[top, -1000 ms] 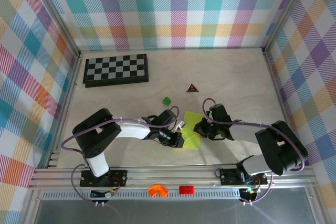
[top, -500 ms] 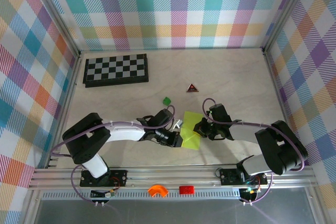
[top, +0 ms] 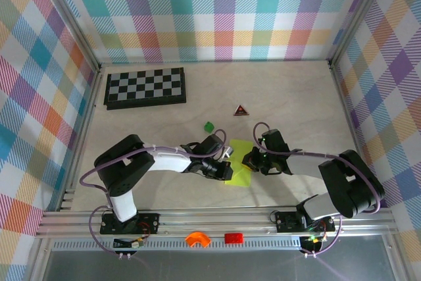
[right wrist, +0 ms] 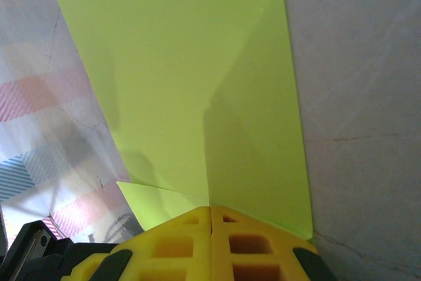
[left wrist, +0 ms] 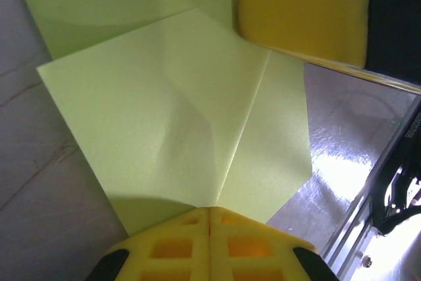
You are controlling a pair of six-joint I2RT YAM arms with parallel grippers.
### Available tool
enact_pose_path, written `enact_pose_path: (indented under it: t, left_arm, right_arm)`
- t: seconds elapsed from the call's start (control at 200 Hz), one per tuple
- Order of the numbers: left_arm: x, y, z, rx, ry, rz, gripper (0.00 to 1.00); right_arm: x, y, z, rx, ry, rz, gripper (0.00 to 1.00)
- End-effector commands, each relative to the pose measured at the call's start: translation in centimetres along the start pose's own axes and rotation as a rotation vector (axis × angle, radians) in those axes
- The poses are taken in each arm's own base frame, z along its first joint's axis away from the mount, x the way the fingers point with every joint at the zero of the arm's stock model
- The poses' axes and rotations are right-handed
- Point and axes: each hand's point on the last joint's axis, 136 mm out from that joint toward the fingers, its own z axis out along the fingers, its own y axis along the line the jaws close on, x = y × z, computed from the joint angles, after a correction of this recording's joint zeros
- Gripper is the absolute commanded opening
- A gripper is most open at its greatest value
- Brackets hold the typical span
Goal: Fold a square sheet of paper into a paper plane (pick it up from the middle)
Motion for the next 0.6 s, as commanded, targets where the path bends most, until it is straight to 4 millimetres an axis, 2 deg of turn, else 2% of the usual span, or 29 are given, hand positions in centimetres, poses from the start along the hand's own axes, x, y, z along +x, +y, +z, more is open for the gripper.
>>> enact_pose_path:
  t: [0.0,0.135,0.27,0.43,0.54,0.595]
  left_arm:
    - [3.0,3.8,0.6,-0.113,0.064,-0.061,0.06]
    - [3.2,4.1,0.9,-0.114,0.064,-0.082,0.05]
    - [2.9,4.1,1.0,-0.116,0.057,-0.084,0.04]
    - [3.0,4.3,0.9,-0.125,0.060,-0.085,0.04]
    - [3.2,4.4,0.8,-0.126,0.059,-0.087,0.04]
    - [3.3,4.4,0.8,-0.127,0.062,-0.087,0.03]
  right_arm:
    - [0.0,0.9,-0.7,-0.008,-0.008,-0.003,0.05]
    - [1.0,2.6,-0.8,-0.046,-0.003,-0.048,0.05]
    - [3.2,3.1,0.6,-0.034,0.046,-0.099,0.04]
    - [4.6,-0.6,2.4,0.060,0.094,-0.031,0.00]
    - [4.4,-3.4,2.0,0.151,0.066,-0.004,0.00]
    - [3.6,-3.8,1.5,0.141,0.044,0.011,0.00]
